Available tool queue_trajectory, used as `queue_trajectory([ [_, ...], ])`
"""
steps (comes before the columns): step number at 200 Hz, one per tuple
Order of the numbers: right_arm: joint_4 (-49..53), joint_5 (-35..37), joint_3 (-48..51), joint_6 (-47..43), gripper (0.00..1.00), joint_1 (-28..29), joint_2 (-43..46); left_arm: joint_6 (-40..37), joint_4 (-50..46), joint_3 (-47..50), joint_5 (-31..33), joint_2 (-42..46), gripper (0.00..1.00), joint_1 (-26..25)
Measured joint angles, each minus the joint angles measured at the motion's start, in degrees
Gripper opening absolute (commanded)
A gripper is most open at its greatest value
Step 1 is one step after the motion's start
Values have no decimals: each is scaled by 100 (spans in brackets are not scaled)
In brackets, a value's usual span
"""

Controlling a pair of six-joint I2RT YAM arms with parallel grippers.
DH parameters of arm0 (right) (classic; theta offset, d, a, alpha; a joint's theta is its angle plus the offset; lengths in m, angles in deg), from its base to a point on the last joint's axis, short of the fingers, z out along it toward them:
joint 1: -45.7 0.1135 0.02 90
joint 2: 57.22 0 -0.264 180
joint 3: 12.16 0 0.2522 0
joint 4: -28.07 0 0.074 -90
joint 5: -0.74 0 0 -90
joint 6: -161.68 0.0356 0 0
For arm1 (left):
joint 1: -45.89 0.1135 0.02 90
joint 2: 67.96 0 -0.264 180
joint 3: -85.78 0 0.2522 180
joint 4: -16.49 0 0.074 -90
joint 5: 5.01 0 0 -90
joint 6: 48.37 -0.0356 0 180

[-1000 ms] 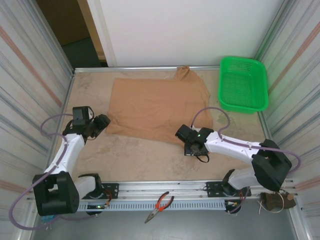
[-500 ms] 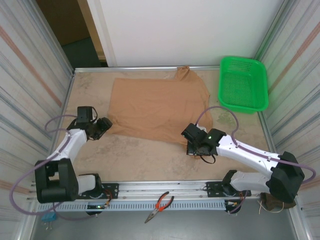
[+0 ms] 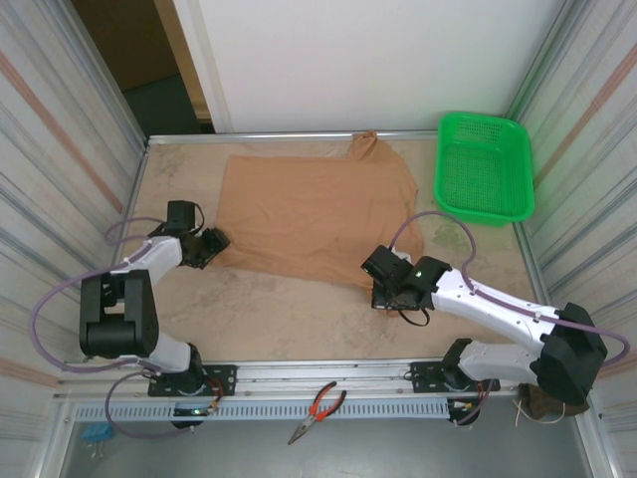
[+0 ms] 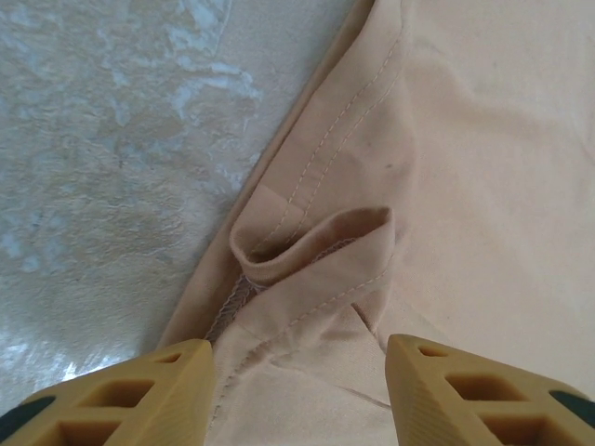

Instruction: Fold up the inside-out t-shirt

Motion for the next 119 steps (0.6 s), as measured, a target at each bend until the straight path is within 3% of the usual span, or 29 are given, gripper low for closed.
queue_trajectory([
  [6,0,0,0,0,0,0,0,-2,17,0,11,-35,42,-9],
  [30,2,0,-2,0,0,0,2,-33,46,-15,24,-177,0,-20],
  [73,328,7,-466,-251,0,-149,195,-267,-133,-302,85,-61,0,-11],
  [119,632,-28,-1714,-1034,0,-984,680,-435,-551,-809,83,1423,0,111],
])
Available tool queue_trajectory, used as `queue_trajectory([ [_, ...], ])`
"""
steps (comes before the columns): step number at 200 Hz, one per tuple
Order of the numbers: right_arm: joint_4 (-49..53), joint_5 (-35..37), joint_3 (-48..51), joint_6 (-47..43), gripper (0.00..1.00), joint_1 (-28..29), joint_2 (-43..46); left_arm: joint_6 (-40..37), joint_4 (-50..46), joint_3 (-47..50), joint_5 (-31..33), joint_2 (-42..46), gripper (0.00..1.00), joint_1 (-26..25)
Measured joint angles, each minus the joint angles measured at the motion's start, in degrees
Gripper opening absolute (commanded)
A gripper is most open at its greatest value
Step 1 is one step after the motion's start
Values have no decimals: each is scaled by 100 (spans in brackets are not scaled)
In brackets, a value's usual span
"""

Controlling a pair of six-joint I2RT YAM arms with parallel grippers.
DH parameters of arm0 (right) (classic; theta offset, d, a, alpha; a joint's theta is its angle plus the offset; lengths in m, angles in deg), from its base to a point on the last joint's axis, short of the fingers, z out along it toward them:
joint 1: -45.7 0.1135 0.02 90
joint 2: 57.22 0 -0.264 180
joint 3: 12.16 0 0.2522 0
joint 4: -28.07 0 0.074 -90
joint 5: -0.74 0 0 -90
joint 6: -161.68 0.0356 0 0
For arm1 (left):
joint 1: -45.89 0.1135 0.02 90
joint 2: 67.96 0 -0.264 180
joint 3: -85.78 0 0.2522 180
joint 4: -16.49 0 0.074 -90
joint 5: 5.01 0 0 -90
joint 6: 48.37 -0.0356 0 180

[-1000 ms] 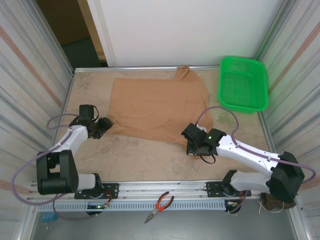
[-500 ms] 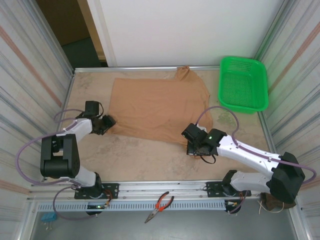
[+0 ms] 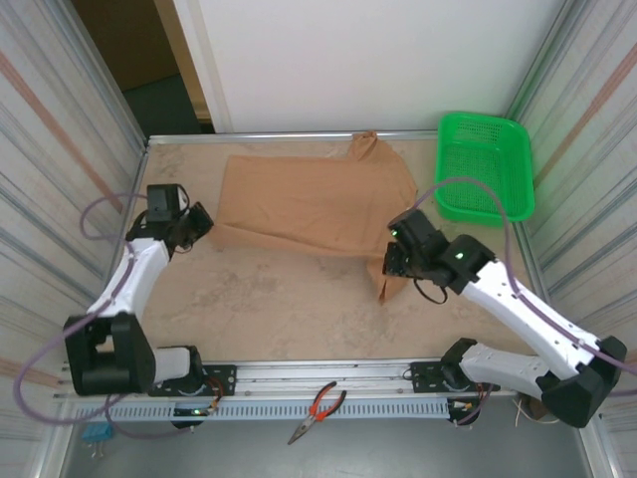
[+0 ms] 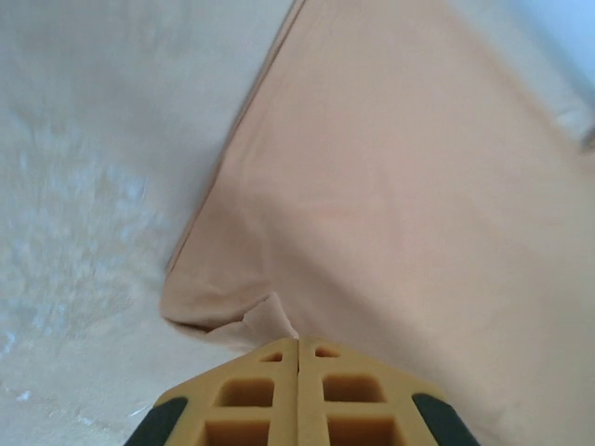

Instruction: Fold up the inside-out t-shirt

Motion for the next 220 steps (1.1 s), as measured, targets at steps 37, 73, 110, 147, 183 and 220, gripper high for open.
queue_trajectory([
  [37,59,-162,-317,-448,0,-256,120,-120,-199,-168,0,501,0,46],
  [73,216,-446,149,-448,0,-120,461,-140,-636,374,-9,946,0,72],
  [110,671,-520,328,-177,0,302,1290,72,-1394,977,-118,2297,0,85],
  [147,1047,-634,24,-94,0,328,1303,280,-1952,1010,-173,2953,0,85],
  [183,1040,-673,-151,-181,0,286,651,350,-1974,1016,-98,2651,0,85],
  [220,682,-944,-142,-737,0,-619,-247,284,-1469,1012,26,1478,0,85],
])
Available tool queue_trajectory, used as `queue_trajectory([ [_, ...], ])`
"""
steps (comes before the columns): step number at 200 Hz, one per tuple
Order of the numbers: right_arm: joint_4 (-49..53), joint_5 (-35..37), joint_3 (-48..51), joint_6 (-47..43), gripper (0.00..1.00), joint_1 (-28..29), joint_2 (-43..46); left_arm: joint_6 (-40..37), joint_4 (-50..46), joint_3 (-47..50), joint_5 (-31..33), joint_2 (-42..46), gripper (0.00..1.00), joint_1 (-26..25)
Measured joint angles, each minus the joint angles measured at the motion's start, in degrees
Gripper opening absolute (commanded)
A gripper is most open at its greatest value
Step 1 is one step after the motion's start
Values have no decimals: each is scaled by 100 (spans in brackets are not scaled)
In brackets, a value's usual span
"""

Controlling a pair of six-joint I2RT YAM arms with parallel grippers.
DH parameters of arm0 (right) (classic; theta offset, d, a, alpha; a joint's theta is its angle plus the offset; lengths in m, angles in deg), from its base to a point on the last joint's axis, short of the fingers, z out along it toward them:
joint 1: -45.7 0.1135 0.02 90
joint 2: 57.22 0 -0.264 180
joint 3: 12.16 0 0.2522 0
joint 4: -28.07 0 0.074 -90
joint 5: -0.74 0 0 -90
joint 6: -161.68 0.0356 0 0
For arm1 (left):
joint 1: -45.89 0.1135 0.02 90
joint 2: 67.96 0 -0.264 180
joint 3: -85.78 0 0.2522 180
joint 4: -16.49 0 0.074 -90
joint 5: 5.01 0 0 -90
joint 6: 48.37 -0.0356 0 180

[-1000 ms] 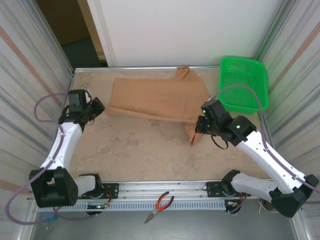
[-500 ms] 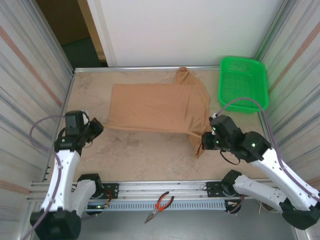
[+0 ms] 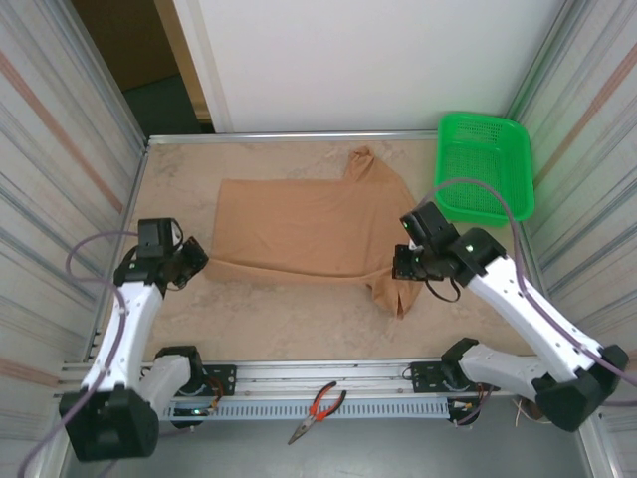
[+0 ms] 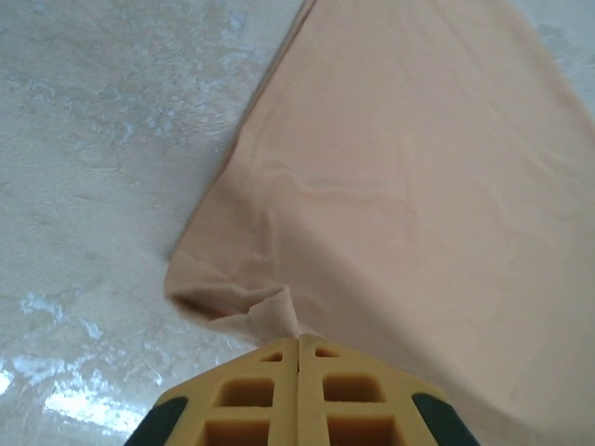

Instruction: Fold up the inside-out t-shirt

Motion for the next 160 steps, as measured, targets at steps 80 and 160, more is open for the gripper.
queue_trajectory([
  [80,-745,-621,-1362,-1311,0,-925,-2865,-302,1027,-887,175,-2557,0,0],
  [160,-629,-820,-2570,-1821,0,-1248,-3915,-417,1241,-1360,223,-3287,0,0],
])
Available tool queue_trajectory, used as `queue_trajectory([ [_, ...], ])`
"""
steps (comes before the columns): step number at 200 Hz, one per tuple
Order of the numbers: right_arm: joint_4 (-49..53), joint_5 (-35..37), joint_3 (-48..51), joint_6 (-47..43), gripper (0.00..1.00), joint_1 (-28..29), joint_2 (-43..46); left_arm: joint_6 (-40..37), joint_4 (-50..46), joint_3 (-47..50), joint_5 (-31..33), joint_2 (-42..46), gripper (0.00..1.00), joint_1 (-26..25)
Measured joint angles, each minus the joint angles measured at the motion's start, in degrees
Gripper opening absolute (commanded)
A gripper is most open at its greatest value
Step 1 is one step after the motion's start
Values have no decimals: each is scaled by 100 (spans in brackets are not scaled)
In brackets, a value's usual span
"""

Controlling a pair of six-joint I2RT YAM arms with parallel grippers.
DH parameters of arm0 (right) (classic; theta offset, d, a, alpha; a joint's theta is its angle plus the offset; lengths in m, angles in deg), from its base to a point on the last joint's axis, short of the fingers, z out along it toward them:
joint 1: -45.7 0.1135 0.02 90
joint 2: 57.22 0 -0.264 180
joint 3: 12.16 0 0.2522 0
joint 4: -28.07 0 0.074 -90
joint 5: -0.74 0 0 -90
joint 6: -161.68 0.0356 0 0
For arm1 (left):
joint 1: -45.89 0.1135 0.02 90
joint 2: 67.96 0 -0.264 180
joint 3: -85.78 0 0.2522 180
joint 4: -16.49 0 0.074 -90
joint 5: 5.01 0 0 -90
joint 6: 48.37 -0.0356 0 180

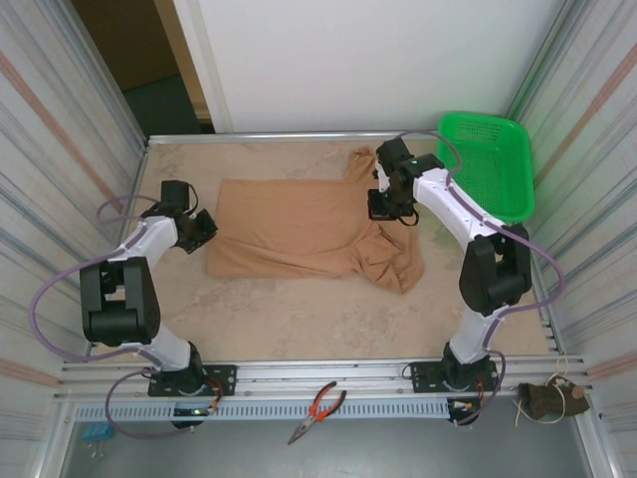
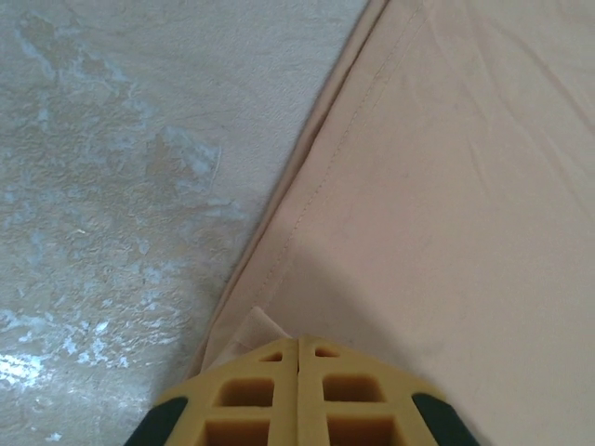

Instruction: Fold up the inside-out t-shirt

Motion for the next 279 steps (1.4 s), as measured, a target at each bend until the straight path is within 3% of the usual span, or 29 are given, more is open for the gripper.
queue_trajectory([
  [24,94,-7,208,-2,0,-2,612,-2,-9,63,-74,317,0,13],
  [68,396,98,1086,70,0,-48,2662,13,-63,527,-295,1491,0,90],
  [92,529,149,1250,160,0,-142,3073,33,-87,667,-387,1729,0,101],
  [152,433,140,1185,133,0,-385,2105,33,11,496,-411,879,0,103],
  [205,68,-13,96,-37,0,-658,280,28,232,-415,-409,-450,0,103],
  [216,7,-37,-247,-66,0,-693,-168,26,293,-638,-407,-761,6,103],
  [228,-37,-44,-640,-98,22,-723,-638,-11,345,-863,-407,-1067,19,96],
  [240,-140,0,-901,-125,36,-752,-1014,-39,409,-1014,-413,-1307,33,96],
  [256,-243,39,-870,-114,43,-763,-1123,-109,476,-1064,-420,-1445,45,98],
  [279,-514,122,-254,-4,49,-763,-621,-164,476,-1049,-424,-1292,50,98],
])
